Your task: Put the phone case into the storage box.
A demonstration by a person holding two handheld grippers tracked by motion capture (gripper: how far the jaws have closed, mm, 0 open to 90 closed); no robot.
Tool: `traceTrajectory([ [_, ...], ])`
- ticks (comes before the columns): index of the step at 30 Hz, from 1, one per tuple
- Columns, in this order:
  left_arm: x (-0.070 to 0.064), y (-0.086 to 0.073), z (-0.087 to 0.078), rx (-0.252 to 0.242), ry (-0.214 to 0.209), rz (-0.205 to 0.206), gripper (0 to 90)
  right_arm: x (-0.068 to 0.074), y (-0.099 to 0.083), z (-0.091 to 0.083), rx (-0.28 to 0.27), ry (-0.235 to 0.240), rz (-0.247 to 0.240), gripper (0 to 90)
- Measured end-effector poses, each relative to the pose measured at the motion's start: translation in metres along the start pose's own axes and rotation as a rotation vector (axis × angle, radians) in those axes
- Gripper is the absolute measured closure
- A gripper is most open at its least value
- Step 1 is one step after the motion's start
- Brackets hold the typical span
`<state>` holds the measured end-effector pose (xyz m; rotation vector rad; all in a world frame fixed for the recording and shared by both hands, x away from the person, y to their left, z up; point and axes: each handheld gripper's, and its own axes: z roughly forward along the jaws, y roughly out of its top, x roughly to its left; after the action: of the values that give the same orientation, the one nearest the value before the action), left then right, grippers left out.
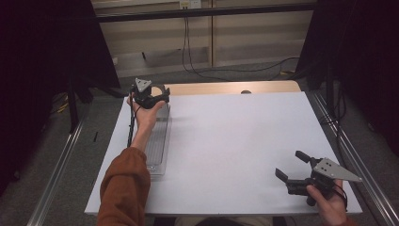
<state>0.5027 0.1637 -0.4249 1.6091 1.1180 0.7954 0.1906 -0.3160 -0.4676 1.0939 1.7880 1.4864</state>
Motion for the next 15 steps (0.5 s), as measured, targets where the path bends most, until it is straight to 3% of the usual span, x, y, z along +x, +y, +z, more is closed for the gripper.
traceTrajectory([
  [15, 0.0047, -0.0012, 0.0012, 0.010, -0.019, -0.017, 4.1, -0.0003, -0.0002, -0.0002, 0.004, 0.006, 0.004, 0.2],
])
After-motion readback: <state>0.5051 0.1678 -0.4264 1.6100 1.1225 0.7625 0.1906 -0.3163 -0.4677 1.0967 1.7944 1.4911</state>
